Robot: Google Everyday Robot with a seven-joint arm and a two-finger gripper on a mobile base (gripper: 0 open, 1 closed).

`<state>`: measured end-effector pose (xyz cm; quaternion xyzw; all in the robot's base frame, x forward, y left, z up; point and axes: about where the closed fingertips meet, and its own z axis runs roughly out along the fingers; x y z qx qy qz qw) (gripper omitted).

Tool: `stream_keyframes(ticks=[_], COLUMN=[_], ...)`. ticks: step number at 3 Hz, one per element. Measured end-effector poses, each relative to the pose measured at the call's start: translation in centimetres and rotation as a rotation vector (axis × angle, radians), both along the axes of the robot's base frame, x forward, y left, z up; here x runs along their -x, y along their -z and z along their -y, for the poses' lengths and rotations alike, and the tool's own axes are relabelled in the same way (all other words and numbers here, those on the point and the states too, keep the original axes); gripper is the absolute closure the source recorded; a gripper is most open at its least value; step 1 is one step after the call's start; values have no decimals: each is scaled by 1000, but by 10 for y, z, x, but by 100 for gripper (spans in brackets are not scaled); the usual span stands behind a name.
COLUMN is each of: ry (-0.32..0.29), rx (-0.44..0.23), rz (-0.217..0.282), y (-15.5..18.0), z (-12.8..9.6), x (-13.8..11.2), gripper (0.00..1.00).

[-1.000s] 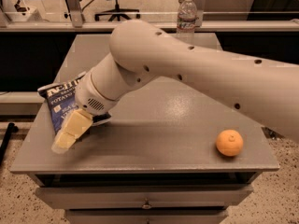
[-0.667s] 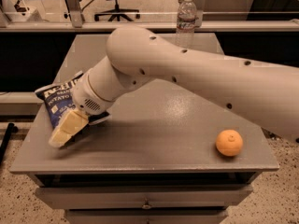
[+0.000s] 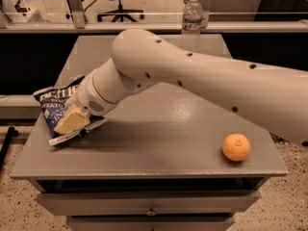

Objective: Move blue chip bag near water bottle

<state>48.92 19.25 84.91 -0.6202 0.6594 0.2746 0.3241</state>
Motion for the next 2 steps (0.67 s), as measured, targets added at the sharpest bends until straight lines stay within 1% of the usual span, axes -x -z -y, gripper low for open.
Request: stream_keyframes(ticks=[1, 2], ry=[30, 70], rx=[-10, -20], rz=[23, 70], y=[-16, -48], z=[17, 52], x=[-10, -22], gripper=[87, 100])
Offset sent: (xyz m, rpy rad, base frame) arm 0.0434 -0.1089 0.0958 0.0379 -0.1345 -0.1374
